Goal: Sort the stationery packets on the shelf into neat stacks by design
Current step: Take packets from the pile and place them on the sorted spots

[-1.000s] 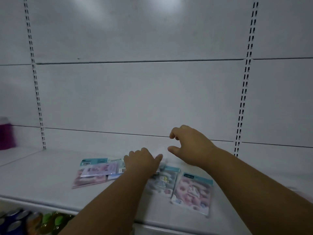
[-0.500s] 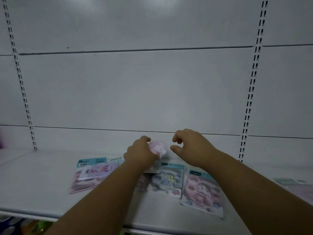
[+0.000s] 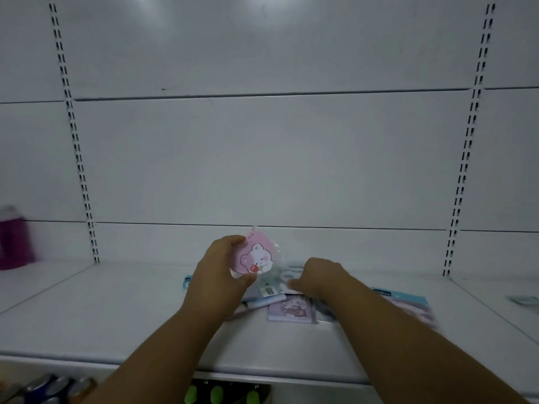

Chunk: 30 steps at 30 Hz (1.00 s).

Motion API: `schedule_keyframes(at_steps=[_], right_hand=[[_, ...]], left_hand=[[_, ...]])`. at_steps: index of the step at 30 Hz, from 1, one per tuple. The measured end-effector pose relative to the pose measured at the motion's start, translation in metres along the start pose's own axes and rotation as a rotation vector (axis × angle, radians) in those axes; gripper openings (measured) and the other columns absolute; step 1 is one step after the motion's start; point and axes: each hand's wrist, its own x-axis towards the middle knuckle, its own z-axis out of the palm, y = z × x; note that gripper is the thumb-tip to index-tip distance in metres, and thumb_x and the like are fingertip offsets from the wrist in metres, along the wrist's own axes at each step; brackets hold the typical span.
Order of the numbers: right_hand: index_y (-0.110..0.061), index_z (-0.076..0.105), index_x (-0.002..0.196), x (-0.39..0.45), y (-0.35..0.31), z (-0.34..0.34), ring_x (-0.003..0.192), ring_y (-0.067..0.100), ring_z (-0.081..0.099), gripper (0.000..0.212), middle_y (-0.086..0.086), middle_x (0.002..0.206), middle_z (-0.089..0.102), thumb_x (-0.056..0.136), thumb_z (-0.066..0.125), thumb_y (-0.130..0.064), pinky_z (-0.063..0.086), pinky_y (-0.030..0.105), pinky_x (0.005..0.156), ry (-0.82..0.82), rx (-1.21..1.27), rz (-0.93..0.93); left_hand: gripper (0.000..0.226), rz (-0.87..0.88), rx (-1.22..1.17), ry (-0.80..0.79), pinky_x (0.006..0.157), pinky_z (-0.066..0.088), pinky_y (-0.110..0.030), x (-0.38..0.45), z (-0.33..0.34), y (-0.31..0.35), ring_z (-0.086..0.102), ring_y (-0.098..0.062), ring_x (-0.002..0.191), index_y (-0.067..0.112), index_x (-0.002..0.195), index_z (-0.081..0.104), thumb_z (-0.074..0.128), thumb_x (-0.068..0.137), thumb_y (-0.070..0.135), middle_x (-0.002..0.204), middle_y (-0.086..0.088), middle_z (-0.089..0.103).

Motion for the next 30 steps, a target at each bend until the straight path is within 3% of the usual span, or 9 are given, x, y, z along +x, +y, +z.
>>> schedule_keyframes(at_steps=[2,4,6,9,13,17,23,30], right_hand=[[-0.021,0.061,0.086,0.0,-0.008,0.0,0.104,0.023,0.063,0.046,0.002,0.106,0.068,0.065,0.064,-0.062,0.045,0.03,0.091,0.06,0.087,0.084],[-0.016,0.058,0.098,-0.002,-0.013,-0.001,0.106,0.026,0.062,0.046,0.008,0.11,0.064,0.065,0.075,-0.045,0.049,0.03,0.087,0.132,0.236,0.157],[-0.008,0.052,0.117,-0.006,-0.014,-0.001,0.108,0.029,0.061,0.048,0.015,0.12,0.06,0.076,0.071,-0.023,0.051,0.034,0.088,0.274,0.428,0.176],[-0.002,0.054,0.12,-0.028,-0.002,-0.007,0.102,0.03,0.064,0.033,0.015,0.117,0.062,0.086,0.057,-0.004,0.049,0.029,0.079,0.479,0.608,0.109],[-0.01,0.061,0.107,-0.065,0.034,-0.029,0.089,0.024,0.066,0.02,0.011,0.104,0.069,0.089,0.054,-0.006,0.055,0.034,0.077,0.669,0.748,0.092],[-0.015,0.062,0.101,-0.096,0.078,-0.055,0.081,0.017,0.066,0.015,0.006,0.096,0.069,0.089,0.057,-0.007,0.054,0.027,0.067,0.725,0.841,0.149],[-0.017,0.062,0.096,-0.154,0.179,-0.091,0.085,0.02,0.069,0.016,0.005,0.094,0.07,0.087,0.057,-0.005,0.059,0.039,0.079,0.866,0.823,0.236],[-0.019,0.061,0.09,-0.206,0.319,-0.136,0.085,0.021,0.07,0.017,0.005,0.092,0.071,0.087,0.056,-0.002,0.059,0.039,0.08,0.931,0.799,0.282]], left_hand=[[0.067,0.016,0.029,-0.021,0.084,0.04,-0.014,-0.002,-0.008,-0.013,0.047,-0.001,0.103,0.029,0.131,0.05,0.084,0.073,0.017,0.127,0.012,0.053],[0.068,0.039,0.028,-0.031,0.086,0.04,-0.015,-0.003,-0.013,-0.024,0.048,-0.001,0.103,0.03,0.129,0.051,0.084,0.071,0.018,0.128,0.012,0.054],[0.069,0.067,0.018,-0.04,0.087,0.04,-0.016,-0.002,-0.014,-0.029,0.049,-0.003,0.105,0.029,0.129,0.052,0.085,0.07,0.018,0.127,0.01,0.056],[0.07,0.114,0.024,-0.069,0.091,0.037,-0.018,-0.001,-0.007,-0.027,0.05,-0.009,0.113,0.027,0.131,0.052,0.085,0.07,0.021,0.129,0.007,0.057],[0.073,0.15,0.016,-0.116,0.091,0.04,-0.023,-0.001,0.018,-0.009,0.05,-0.014,0.115,0.03,0.133,0.05,0.086,0.069,0.029,0.129,0.007,0.058],[0.072,0.194,-0.043,-0.16,0.094,0.049,-0.035,-0.004,0.05,0.022,0.053,-0.017,0.11,0.031,0.13,0.052,0.087,0.068,0.03,0.125,0.005,0.061],[0.07,0.334,-0.11,-0.303,0.092,0.05,-0.037,-0.026,0.13,0.113,0.054,-0.016,0.106,0.033,0.128,0.052,0.087,0.067,0.036,0.12,0.005,0.062],[0.078,0.437,-0.104,-0.51,0.097,0.048,-0.041,-0.051,0.249,0.232,0.052,-0.018,0.113,0.029,0.136,0.046,0.084,0.069,0.04,0.127,0.004,0.059]])
